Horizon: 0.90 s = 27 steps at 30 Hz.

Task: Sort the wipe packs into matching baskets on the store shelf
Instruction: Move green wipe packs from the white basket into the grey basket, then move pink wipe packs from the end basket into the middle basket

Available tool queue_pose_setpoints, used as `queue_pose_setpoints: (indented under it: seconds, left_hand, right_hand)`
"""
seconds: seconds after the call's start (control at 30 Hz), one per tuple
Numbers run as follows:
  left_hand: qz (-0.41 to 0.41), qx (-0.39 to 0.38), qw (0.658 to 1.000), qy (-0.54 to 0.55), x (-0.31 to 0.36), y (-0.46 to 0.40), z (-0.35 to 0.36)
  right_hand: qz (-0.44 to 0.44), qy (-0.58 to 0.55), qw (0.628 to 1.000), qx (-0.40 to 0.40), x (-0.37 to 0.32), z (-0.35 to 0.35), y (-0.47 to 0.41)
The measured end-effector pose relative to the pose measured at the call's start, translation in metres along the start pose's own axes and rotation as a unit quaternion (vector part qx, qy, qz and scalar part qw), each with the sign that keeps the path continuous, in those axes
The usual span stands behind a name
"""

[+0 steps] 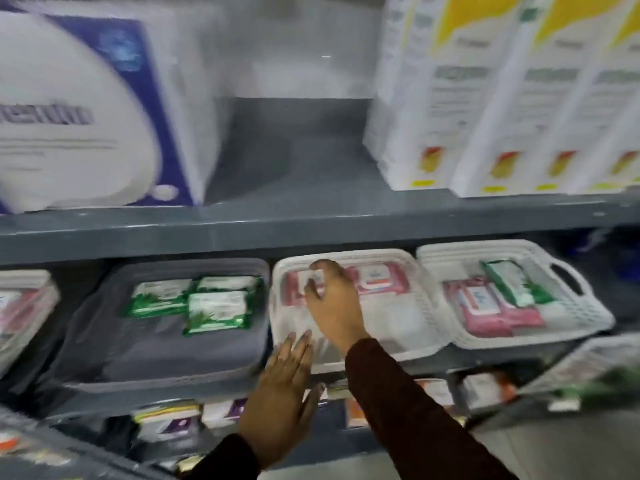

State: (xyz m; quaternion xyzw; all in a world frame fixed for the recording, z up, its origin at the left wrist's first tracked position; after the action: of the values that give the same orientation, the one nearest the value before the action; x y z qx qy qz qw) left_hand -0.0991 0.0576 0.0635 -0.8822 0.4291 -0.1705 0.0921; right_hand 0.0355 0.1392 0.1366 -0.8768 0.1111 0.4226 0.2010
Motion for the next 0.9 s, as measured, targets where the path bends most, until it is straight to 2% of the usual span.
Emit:
queue_pose_setpoints:
  seconds: [0.07, 0.2, 0.3, 0.37, 0.4, 0.47, 0.53, 0.63, 0.73, 0.8, 0.9]
  left_hand:
    - [0.047, 0.003, 0.999, 0.010, 0.031, -0.028, 0.013]
    - [0.083, -0.034, 0.996, 0.010, 0.080, -0.067, 0.042]
    - [0.074, -0.041, 0.996, -0.007, 0.085, -0.077, 0.051]
    - [0.059, -0.049, 0.997, -0.007, 0.084, -0.078, 0.054]
    - [0.058, -0.067, 0.996, -0.007, 0.085, -0.076, 0.057]
    - [0.041, -0.063, 0.997, -0.004, 0.140, -0.127, 0.095]
    - [0.024, -0.081, 0.996, 0.004, 0.141, -0.127, 0.096]
    - [0.020, -0.059, 0.998, -0.004, 0.135, -0.129, 0.084]
    - [0.029, -0.070, 0.997, 0.007, 0.139, -0.131, 0.087]
    - [0.037, -0.072, 0.997, 0.012, 0.138, -0.131, 0.087]
    - [0.042, -0.060, 0.997, 0.003, 0.132, -0.129, 0.079]
  right_hand:
    - [0.045, -0.010, 0.996, 0.071, 0.045, -0.061, -0.004]
    - [0.157, 0.038, 0.967, 0.198, 0.150, -0.177, -0.005]
    - [0.221, 0.121, 0.938, 0.240, 0.206, -0.219, -0.001]
    - [0.276, 0.186, 0.910, 0.248, 0.220, -0.232, 0.002]
    - [0.299, 0.187, 0.902, 0.249, 0.223, -0.235, 0.002]
    - [0.362, 0.162, 0.895, 0.205, 0.295, -0.293, -0.024]
    - [0.406, 0.095, 0.895, 0.157, 0.310, -0.298, -0.037]
    - [0.445, 0.011, 0.891, 0.092, 0.329, -0.310, -0.051]
    - [0.456, 0.049, 0.888, -0.004, 0.362, -0.315, -0.078]
    - [0.439, 0.029, 0.898, -0.001, 0.366, -0.315, -0.086]
    - [0.384, -0.042, 0.921, 0.054, 0.300, -0.324, -0.070]
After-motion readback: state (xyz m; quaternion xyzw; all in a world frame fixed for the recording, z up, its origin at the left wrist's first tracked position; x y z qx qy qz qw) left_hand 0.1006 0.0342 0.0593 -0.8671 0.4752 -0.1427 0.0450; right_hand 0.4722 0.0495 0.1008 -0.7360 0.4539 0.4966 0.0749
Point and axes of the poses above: each hand's wrist, its own y-axis away from the middle knuckle, its own z-axis out of the palm, x = y × z, the point moved 6 cm from there along -y, towards the middle knuckle, and after that the axes turned 6 degrees about z, right-handed, at the moved point
